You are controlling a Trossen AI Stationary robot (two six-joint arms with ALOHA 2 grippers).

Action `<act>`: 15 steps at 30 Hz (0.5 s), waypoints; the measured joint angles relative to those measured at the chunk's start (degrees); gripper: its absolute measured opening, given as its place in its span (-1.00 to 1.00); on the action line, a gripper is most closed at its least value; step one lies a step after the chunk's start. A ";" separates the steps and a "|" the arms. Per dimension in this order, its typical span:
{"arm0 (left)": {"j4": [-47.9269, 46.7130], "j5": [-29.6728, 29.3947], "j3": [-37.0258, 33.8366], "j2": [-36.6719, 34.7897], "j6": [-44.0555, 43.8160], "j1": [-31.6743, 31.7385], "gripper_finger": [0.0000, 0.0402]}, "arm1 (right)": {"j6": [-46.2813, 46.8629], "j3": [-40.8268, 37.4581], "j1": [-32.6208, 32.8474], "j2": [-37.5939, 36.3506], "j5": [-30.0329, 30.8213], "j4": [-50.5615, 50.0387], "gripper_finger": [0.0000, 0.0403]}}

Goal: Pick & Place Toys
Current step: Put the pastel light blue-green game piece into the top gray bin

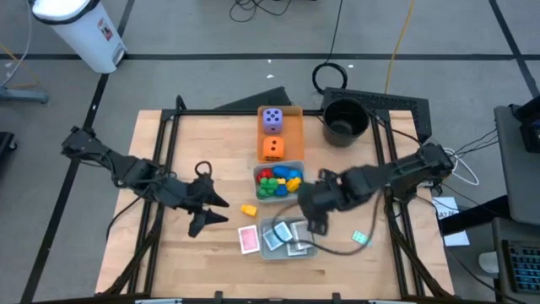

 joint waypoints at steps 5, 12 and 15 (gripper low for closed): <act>0.09 -0.15 0.00 2.81 -0.14 -1.02 0.18 | 8.09 0.00 8.13 -0.39 4.27 -6.24 0.05; 0.31 -0.13 0.00 5.28 -0.14 -1.02 0.18 | 21.60 0.00 16.96 -0.41 5.61 -15.37 0.05; 1.03 -0.11 0.00 5.42 0.09 -1.02 0.18 | 25.51 -0.76 20.57 -0.47 5.41 -16.15 0.05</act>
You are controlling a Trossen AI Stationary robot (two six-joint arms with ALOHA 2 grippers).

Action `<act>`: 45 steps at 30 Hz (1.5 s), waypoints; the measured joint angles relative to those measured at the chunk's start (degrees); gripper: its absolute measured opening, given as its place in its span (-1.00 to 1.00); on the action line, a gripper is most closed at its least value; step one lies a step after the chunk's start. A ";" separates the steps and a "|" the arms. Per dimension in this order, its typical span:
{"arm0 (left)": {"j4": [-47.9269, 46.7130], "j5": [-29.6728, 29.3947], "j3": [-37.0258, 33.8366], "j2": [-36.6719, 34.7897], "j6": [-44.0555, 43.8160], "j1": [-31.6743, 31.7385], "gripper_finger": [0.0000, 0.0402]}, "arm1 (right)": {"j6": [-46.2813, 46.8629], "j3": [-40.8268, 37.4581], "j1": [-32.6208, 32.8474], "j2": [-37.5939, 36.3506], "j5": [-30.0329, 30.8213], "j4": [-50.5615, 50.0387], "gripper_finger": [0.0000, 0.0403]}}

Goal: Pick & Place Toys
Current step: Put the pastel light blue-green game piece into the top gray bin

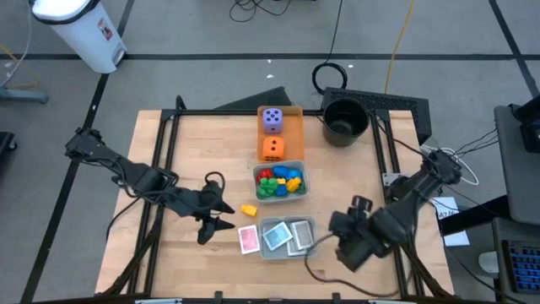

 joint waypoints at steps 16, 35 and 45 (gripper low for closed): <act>5.64 0.63 0.00 -0.05 1.52 0.00 0.18 | 18.63 -38.79 6.50 -19.98 -12.31 27.30 0.01; 5.66 -3.96 0.00 -0.05 0.02 2.49 0.18 | 17.76 -61.56 3.94 -24.40 -19.22 46.70 0.00; 5.62 -3.97 0.00 -0.05 0.25 4.99 0.18 | 15.11 -61.85 3.94 -17.30 -19.34 50.43 0.00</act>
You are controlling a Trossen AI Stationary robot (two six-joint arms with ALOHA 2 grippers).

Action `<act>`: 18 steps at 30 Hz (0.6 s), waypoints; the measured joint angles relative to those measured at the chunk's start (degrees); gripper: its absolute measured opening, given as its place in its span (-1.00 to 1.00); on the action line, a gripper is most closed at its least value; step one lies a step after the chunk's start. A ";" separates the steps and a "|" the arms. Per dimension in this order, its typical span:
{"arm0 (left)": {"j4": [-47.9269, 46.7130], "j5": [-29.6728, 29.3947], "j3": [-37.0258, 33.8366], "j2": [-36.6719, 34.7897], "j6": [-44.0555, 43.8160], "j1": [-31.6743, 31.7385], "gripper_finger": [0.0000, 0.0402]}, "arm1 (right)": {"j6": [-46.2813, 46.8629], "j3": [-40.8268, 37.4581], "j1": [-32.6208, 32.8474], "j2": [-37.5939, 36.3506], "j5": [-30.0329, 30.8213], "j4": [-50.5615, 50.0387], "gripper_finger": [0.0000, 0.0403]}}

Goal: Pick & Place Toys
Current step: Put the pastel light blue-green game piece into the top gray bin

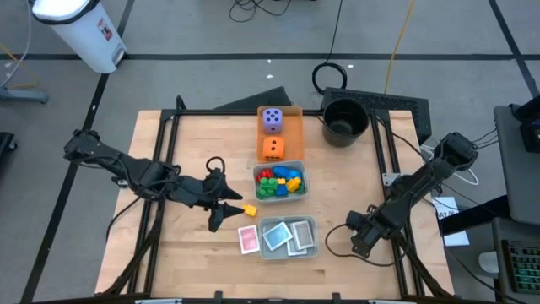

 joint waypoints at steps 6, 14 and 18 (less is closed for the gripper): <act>-0.13 0.08 0.00 0.00 0.40 0.69 0.18 | -0.01 0.25 0.00 1.66 0.58 0.17 0.00; -0.17 0.14 0.00 0.00 1.28 0.67 0.18 | 0.17 0.16 0.00 1.69 1.32 -0.37 -0.19; -0.17 0.14 0.00 0.00 1.26 0.67 0.18 | 0.24 0.14 -0.01 1.67 1.20 -0.38 -0.35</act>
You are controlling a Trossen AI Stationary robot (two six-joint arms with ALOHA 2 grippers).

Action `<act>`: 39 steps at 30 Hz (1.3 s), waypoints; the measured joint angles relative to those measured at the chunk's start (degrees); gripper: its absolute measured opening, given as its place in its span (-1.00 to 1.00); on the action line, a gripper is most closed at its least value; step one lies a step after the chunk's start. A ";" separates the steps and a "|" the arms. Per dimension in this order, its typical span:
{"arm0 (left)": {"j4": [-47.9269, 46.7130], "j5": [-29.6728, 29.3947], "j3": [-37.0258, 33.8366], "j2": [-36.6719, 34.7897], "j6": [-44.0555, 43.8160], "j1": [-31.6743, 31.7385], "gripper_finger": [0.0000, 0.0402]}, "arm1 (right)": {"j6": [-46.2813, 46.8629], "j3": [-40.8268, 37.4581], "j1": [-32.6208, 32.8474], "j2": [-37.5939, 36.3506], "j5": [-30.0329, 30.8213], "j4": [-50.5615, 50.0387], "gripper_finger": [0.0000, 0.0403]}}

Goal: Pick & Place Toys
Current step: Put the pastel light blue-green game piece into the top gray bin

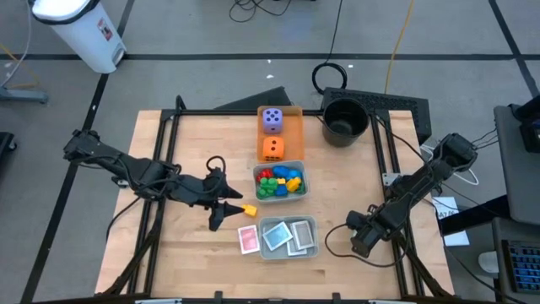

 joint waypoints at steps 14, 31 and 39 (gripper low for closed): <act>0.09 0.07 0.00 0.00 1.30 0.00 0.18 | 2.96 -0.26 -4.22 -8.90 -1.27 0.20 -0.33; 0.17 0.04 0.00 0.00 2.86 0.00 0.18 | -5.88 -0.15 -17.24 -14.74 2.09 35.25 -0.34; 0.15 0.04 0.00 0.00 2.86 -0.02 0.18 | -12.18 4.93 -21.83 -14.67 1.53 45.54 -0.34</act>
